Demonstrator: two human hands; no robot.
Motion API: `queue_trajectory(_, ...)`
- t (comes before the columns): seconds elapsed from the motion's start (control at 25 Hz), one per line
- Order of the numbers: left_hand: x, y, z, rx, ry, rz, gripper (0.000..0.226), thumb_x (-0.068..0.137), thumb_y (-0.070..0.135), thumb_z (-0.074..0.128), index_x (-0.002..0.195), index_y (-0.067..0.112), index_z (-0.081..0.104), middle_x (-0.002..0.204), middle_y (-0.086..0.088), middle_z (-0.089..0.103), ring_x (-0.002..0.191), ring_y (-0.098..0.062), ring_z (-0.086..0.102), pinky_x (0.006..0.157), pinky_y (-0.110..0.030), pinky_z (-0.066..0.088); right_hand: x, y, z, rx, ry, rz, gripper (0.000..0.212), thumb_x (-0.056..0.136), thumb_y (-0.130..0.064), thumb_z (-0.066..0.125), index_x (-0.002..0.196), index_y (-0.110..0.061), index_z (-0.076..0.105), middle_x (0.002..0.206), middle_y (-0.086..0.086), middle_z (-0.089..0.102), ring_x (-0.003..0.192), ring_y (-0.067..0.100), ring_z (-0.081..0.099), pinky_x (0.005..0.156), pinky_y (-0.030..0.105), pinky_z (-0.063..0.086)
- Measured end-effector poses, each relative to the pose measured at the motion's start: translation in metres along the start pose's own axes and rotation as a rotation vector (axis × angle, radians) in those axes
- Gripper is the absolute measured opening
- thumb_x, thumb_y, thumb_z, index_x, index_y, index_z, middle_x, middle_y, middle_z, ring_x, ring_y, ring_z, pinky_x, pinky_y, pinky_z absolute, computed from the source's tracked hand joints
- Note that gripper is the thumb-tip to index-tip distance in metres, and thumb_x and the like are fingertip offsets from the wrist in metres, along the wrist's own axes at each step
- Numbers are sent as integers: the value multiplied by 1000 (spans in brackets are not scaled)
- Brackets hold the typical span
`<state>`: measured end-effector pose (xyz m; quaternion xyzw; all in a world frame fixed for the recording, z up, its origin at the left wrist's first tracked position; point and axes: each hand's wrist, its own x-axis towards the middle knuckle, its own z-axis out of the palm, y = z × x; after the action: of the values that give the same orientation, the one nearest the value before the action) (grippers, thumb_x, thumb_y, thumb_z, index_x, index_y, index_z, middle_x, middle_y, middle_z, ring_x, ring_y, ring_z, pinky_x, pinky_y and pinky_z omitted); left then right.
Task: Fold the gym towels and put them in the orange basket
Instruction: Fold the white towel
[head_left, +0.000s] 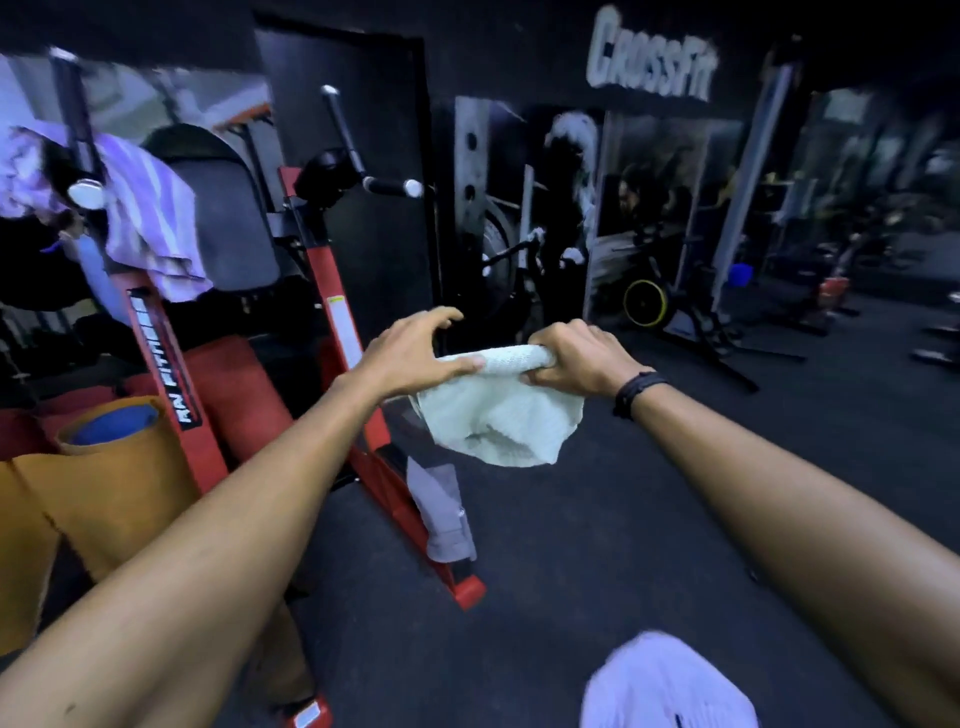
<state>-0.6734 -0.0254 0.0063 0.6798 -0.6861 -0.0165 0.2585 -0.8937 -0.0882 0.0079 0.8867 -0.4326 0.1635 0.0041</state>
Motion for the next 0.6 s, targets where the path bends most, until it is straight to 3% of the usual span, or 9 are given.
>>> queue_trajectory(0.28, 16, 99, 132, -155, -218, 139, 91, 60, 88, 43, 132, 33, 49, 135, 6, 55, 124, -18, 52, 101, -46, 44, -143, 135, 0, -141, -47, 498, 21, 77, -41, 66, 89, -25, 67, 95, 5, 65, 93, 31, 62, 69, 32, 37)
queue_trajectory(0.44, 6, 185, 213, -109, -388, 304, 74, 78, 73, 52, 137, 31, 43, 141, 2, 48, 129, -21, 46, 101, -47, 41, -254, 200, -9, -168, -83, 781, 26, 77, -40, 69, 92, -19, 67, 87, 6, 59, 91, 33, 62, 69, 31, 38)
queue_trajectory(0.6, -40, 298, 312, -41, -541, 524, 72, 83, 65, 54, 141, 26, 39, 145, -4, 42, 132, -27, 41, 99, -46, 39, -393, 262, 1, -177, -140, 1070, 31, 77, -42, 69, 95, -16, 67, 88, 7, 61, 91, 34, 65, 68, 32, 40)
